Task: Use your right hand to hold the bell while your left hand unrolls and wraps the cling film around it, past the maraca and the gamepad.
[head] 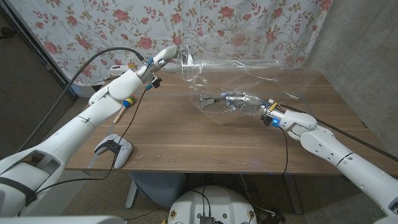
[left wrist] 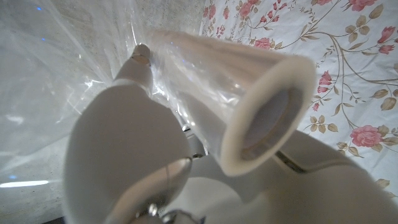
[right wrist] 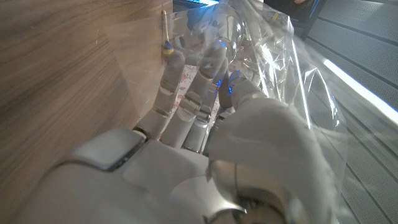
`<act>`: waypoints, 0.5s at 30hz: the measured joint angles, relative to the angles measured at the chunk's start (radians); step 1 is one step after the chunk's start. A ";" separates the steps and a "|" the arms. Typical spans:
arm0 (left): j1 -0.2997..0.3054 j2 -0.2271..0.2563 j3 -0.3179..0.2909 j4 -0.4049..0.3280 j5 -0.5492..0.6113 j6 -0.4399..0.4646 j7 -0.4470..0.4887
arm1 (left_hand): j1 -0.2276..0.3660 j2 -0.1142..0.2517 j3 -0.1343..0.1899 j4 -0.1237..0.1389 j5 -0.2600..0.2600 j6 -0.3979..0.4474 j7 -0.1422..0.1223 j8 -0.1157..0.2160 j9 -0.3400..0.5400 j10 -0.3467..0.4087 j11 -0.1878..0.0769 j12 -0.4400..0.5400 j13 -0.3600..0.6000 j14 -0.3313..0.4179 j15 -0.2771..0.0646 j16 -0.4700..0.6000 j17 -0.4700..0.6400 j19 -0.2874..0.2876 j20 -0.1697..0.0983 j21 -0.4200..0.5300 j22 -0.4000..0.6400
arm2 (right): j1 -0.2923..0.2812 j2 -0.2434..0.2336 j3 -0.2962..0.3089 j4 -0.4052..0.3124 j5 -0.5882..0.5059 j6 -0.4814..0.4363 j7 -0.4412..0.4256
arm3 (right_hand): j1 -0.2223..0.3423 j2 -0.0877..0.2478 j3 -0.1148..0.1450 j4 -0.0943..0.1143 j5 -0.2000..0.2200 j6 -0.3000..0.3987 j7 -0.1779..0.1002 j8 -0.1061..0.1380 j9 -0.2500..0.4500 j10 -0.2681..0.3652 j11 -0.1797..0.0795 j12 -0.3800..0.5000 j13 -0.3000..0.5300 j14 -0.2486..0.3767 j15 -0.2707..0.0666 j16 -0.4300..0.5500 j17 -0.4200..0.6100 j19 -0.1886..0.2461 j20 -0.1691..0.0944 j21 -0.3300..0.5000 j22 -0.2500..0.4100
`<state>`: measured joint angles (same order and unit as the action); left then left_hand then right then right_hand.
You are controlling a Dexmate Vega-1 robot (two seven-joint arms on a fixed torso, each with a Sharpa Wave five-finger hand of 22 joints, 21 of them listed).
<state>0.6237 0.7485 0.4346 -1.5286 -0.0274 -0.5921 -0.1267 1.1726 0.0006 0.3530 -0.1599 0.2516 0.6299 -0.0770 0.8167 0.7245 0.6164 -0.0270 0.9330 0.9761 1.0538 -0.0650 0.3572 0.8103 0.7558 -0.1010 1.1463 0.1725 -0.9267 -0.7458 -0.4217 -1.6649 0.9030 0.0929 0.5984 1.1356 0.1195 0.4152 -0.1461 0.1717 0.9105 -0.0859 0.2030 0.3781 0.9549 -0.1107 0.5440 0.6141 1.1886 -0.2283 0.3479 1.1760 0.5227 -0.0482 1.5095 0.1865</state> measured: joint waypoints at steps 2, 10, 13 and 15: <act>0.005 0.002 -0.005 -0.004 -0.003 -0.003 0.001 | 0.000 0.000 0.000 0.000 0.000 0.000 0.000 0.000 0.000 0.000 0.000 0.000 0.000 0.000 0.000 0.000 0.000 0.000 0.000 0.000 0.000 | -0.001 0.000 0.000 -0.001 -0.003 -0.001 -0.006 | 0.000 0.000 0.000 0.000 0.000 0.000 0.000 0.000 0.000 0.000 0.000 0.000 0.000 0.000 0.000 0.000 0.000 0.000 0.000 0.000 0.000; 0.022 0.004 -0.019 -0.012 -0.022 -0.013 0.002 | 0.001 -0.001 0.000 0.000 -0.001 0.000 0.000 -0.002 0.000 0.000 0.000 -0.001 0.001 0.000 0.000 0.000 -0.003 0.000 0.000 0.000 0.000 | -0.002 0.004 -0.005 0.001 -0.011 -0.006 -0.026 | 0.000 0.000 0.000 0.000 0.000 0.000 0.000 0.000 0.000 0.001 0.001 0.000 -0.003 0.000 0.000 0.000 0.000 0.000 0.000 0.000 0.000; 0.028 0.004 -0.023 -0.013 -0.030 -0.019 0.002 | 0.001 -0.001 0.000 0.000 -0.001 0.000 0.000 -0.003 0.000 0.000 0.000 -0.001 0.006 0.000 0.000 0.000 -0.003 -0.001 0.002 0.000 0.000 | 0.001 0.006 -0.009 0.005 -0.015 -0.009 -0.031 | 0.000 0.000 0.000 0.000 0.000 0.000 0.000 0.000 0.000 0.001 0.002 0.000 -0.001 0.000 0.000 0.000 0.000 0.000 0.000 0.000 0.000; 0.030 0.004 -0.024 -0.013 -0.033 -0.022 0.002 | 0.001 -0.001 0.000 0.000 -0.001 0.000 0.000 -0.002 0.000 0.000 0.000 -0.001 0.006 0.000 0.000 0.000 -0.003 0.001 0.002 0.000 0.000 | 0.002 0.007 -0.010 0.007 -0.017 -0.010 -0.033 | 0.000 0.000 0.000 0.000 0.000 0.000 0.000 -0.001 0.000 0.001 0.002 0.000 0.000 0.000 0.000 0.000 0.001 0.000 0.000 0.000 0.000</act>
<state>0.6532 0.7525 0.4101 -1.5416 -0.0602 -0.6137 -0.1247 1.1737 -0.0006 0.3530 -0.1598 0.2507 0.6299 -0.0770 0.8147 0.7247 0.6163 -0.0271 0.9320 0.9821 1.0539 -0.0650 0.3573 0.8073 0.7570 -0.0991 1.1463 0.1725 -0.9246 -0.7386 -0.4312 -1.6581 0.8864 0.0825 0.5656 1.1356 0.1194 0.4151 -0.1461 0.1717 0.9104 -0.0860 0.2025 0.3778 0.9564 -0.1090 0.5440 0.6143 1.1886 -0.2283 0.3479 1.1766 0.5227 -0.0482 1.5095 0.1865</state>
